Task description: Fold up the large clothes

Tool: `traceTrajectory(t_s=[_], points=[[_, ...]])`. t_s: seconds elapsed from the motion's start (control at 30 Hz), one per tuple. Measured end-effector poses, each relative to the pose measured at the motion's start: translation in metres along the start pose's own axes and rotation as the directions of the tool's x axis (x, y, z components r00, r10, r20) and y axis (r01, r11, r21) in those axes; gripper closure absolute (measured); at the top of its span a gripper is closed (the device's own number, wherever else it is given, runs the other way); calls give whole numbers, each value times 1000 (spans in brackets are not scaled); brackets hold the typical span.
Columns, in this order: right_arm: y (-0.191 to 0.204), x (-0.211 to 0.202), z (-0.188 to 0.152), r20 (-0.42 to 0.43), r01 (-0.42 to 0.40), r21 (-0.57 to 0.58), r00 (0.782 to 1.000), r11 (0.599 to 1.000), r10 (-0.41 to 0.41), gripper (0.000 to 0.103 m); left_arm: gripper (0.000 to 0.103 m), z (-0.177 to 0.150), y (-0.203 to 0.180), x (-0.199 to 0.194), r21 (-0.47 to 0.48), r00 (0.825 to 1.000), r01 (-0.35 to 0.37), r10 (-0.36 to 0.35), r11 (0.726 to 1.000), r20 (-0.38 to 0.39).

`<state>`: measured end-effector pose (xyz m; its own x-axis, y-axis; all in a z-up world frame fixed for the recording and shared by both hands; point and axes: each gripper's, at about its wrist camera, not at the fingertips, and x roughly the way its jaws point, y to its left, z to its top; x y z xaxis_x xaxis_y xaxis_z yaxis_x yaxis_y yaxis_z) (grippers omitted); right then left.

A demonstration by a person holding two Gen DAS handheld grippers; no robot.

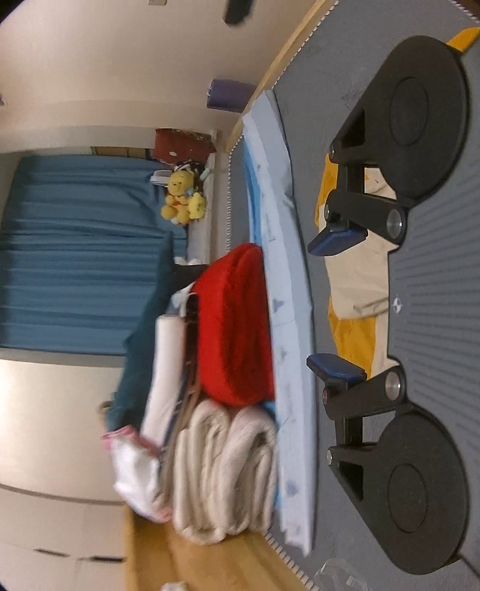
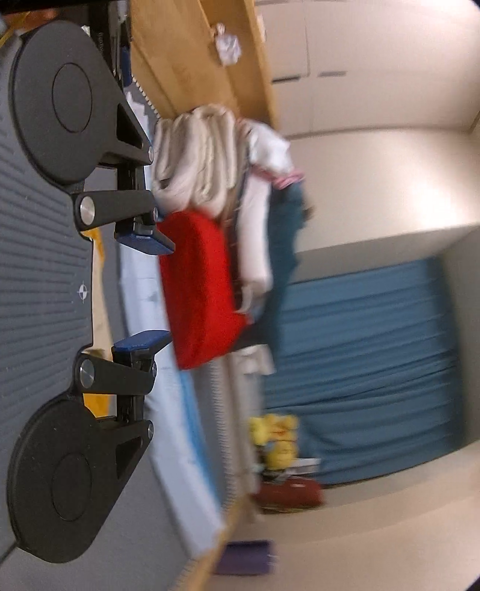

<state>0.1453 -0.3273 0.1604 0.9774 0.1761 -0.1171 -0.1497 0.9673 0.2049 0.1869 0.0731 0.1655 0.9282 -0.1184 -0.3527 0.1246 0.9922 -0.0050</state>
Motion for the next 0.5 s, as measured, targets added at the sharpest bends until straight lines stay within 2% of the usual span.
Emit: traceTrajectory(t_s=[0.17, 0.3, 0.4, 0.5], points=[[-11, -119, 32, 85, 49, -1, 995, 999, -49, 52, 36, 19, 6, -114, -37, 999, 8, -6, 999, 50], [-26, -193, 49, 144, 101, 10, 984, 995, -101, 51, 33, 19, 8, -188, -61, 996, 17, -12, 998, 90], [-40, -228, 44, 150, 140, 34, 978, 990, -144, 50, 33, 5, 8, -220, -84, 997, 10, -3, 996, 75], [-58, -238, 19, 127, 188, 55, 973, 981, -194, 50, 33, -25, 4, -227, -100, 998, 18, -12, 995, 56]])
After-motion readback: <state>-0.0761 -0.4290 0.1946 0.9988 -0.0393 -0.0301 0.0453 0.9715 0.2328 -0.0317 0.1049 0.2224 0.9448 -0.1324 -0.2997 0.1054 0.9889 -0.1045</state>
